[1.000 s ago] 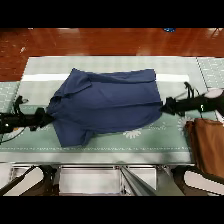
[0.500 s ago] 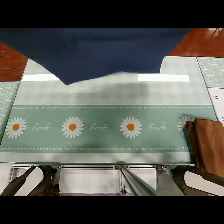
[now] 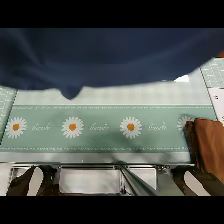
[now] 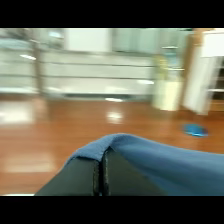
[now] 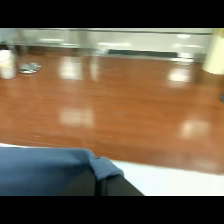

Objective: Fold the shirts.

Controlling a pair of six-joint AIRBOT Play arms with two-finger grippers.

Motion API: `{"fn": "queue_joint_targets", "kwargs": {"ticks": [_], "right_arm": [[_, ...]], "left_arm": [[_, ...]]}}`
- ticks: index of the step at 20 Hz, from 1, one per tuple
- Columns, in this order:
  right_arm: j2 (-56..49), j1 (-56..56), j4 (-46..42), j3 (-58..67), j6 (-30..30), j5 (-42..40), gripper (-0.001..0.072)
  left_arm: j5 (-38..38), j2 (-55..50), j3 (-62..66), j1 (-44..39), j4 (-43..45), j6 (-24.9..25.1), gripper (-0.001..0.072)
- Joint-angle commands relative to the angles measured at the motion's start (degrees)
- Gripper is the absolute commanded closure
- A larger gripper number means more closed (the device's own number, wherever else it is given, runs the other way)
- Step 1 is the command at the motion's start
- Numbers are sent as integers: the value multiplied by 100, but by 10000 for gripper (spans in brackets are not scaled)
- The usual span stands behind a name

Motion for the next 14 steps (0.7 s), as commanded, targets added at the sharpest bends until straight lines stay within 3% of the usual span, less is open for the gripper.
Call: {"fn": "queue_joint_targets", "kwargs": {"ticks": [1, 6, 10, 12, 14], "right_arm": [[817, 7, -509, -638, 214, 549, 690], [1235, 7, -487, -1749, 214, 610, 690], [824, 7, -52, -2551, 85, 455, 690], [415, 7, 240, -2957, -87, 221, 690], [-175, 9, 560, -3235, -184, 17, 690]], "left_arm": [[-210, 682, 87, -302, 1185, -350, 678], [-754, 844, -247, -625, 1467, -667, 678], [-807, 662, -1816, -632, 1364, -890, 678], [-581, 457, -2885, -634, 1069, -883, 678], [109, 63, -3945, -634, 741, -944, 678]]}}
